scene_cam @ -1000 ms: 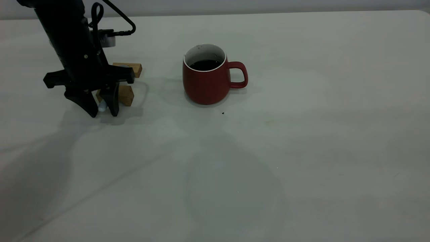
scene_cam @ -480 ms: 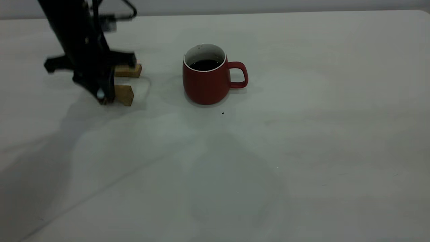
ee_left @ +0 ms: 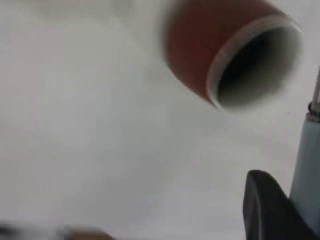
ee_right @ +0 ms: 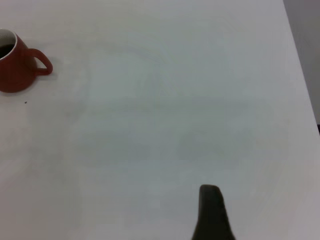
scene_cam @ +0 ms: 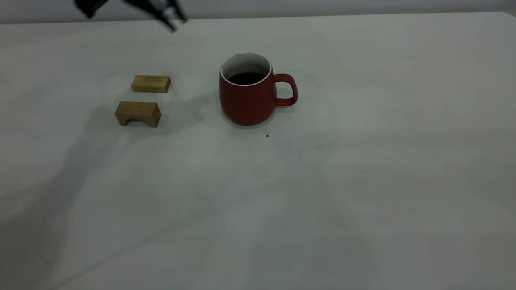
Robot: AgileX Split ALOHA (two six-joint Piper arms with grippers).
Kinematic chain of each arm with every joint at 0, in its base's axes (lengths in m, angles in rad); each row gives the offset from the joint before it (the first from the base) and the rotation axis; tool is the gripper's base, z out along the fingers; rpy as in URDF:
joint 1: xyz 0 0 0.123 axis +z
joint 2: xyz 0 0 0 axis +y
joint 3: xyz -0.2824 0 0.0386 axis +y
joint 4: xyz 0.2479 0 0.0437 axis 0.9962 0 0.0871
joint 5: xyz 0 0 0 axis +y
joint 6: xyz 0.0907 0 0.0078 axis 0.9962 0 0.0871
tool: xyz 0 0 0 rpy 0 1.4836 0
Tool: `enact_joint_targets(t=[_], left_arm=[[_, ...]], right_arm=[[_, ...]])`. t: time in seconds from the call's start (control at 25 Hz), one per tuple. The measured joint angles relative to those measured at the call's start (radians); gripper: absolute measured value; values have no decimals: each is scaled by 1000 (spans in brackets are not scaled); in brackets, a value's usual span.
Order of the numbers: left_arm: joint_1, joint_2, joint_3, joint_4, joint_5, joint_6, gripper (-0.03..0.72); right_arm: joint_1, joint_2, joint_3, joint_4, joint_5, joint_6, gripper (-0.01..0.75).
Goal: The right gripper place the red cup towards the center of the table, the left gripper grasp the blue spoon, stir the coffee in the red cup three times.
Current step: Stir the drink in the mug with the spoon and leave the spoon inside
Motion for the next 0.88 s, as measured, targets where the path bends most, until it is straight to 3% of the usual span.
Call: enact_joint_targets(t=[0.2,0.44,0.68,0.88], left_arm=[[-1,0,0,-281,68,-100,146],[-2,0,0,-465,103,-237,146],[-40,23,0,-641,39,-632,146],[-58,74,0,-690,-71,-714,146]], right_arm=[[0,0,0,0,0,0,582],[0,0,0,0,0,0,582],[0,0,0,0,0,0,582],[0,0,0,0,0,0,582]])
